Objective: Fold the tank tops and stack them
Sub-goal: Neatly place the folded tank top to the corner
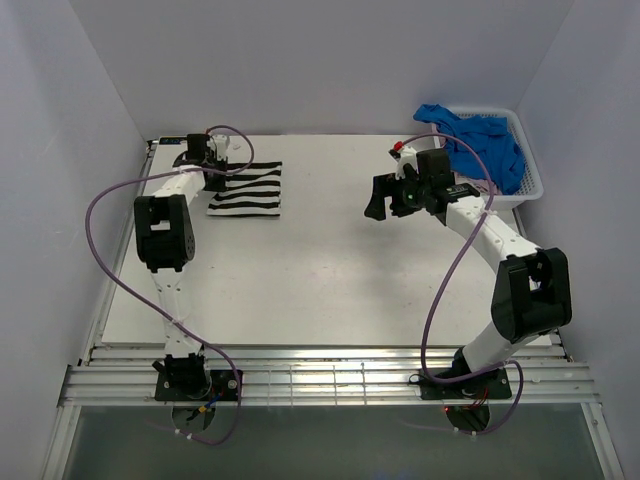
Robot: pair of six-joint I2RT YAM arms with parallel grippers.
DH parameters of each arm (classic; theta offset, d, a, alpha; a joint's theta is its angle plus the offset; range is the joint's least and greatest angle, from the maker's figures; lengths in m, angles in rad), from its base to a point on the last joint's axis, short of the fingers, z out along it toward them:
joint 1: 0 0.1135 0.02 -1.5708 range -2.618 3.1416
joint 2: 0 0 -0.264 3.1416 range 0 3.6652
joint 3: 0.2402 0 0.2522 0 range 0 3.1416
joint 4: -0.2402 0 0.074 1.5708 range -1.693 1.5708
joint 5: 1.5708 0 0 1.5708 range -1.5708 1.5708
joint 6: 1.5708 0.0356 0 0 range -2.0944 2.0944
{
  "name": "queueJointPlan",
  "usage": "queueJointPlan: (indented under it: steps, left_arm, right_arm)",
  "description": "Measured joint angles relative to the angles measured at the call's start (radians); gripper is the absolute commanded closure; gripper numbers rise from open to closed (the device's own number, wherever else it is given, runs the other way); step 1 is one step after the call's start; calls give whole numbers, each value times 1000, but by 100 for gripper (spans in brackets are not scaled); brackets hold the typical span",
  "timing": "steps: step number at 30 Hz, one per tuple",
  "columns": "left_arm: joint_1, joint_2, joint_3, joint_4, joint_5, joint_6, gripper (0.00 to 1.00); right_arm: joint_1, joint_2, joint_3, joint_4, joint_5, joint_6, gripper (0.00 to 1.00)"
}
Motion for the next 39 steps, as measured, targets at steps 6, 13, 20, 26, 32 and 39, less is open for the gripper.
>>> queueJointPlan:
  steps: [6,13,20,26,32,39]
  left_arm:
    - [93,64,92,27,23,166,100]
    - [182,157,239,24,44,238,100]
    - [229,219,329,34,38,300,99]
    - [225,256,390,75,-3,346,91]
    - [230,268,399,93,-33,364,87]
    - [243,268,389,111,-75,370,63]
  right_arm:
    - [-3,-8,0,-6,40,-1,10]
    - [-10,0,0,-9,43,2,10]
    - [-18,3,9,-24,51,1,10]
    - [-20,7,31,-45,73,-1,10]
    - [-20,23,58,-57,86,-2,10]
    - [-26,29,101,-77,134,0,10]
